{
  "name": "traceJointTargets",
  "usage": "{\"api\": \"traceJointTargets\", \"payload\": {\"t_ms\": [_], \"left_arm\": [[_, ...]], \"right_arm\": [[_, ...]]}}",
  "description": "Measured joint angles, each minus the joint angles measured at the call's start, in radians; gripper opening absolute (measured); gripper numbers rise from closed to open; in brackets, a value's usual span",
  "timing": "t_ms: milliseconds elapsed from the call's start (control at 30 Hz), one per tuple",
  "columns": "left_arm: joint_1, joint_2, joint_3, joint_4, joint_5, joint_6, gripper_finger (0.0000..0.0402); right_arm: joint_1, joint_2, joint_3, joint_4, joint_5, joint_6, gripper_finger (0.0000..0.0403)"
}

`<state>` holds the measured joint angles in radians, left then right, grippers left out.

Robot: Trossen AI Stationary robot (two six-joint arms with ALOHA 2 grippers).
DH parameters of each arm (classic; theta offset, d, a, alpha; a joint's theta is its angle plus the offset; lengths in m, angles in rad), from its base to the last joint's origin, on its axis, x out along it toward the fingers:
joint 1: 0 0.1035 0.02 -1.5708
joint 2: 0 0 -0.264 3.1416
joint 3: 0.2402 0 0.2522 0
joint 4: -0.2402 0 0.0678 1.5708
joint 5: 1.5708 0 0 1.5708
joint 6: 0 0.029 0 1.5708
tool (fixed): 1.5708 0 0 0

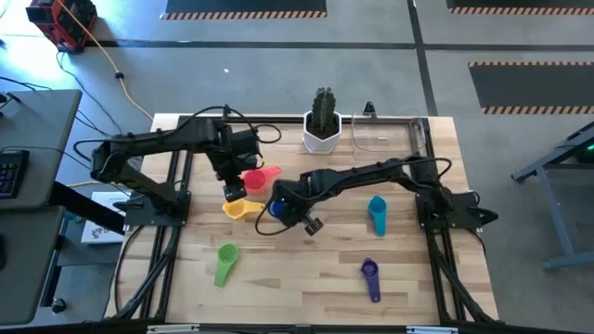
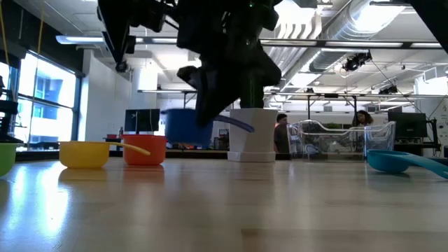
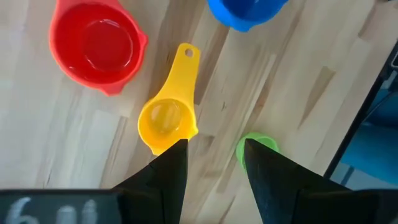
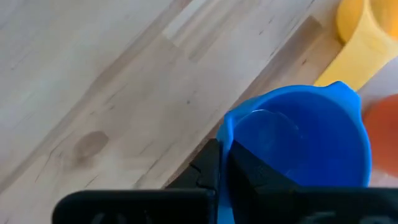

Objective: Nest measuring cups in basket
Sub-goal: Stack the blue measuring cup on top of the red measuring cup

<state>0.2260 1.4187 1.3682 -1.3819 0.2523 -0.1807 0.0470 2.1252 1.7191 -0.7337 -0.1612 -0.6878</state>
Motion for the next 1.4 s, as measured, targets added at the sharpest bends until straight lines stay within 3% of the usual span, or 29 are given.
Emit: {"api": "traceJointTargets", "payload": {"t_ms": [600,1167,1400], "left_arm": [[0.000,-0.045,0.000,0.000,-0.006,-0.026,0.0147],[0.000,-0.045,0.000,-0.014,-0.005,-0.011,0.0147],[0.000,-0.045,0.000,-0.013,-0.005,0.002,0.0147]], "right_arm": [[0.000,0.071,0.000,0.019,-0.005,0.063,0.0004],[0.000,0.071,0.004,0.016,0.042,0.131,0.0087],[0.000,0.072,0.120,-0.101,0.042,0.155,0.0097]]}}
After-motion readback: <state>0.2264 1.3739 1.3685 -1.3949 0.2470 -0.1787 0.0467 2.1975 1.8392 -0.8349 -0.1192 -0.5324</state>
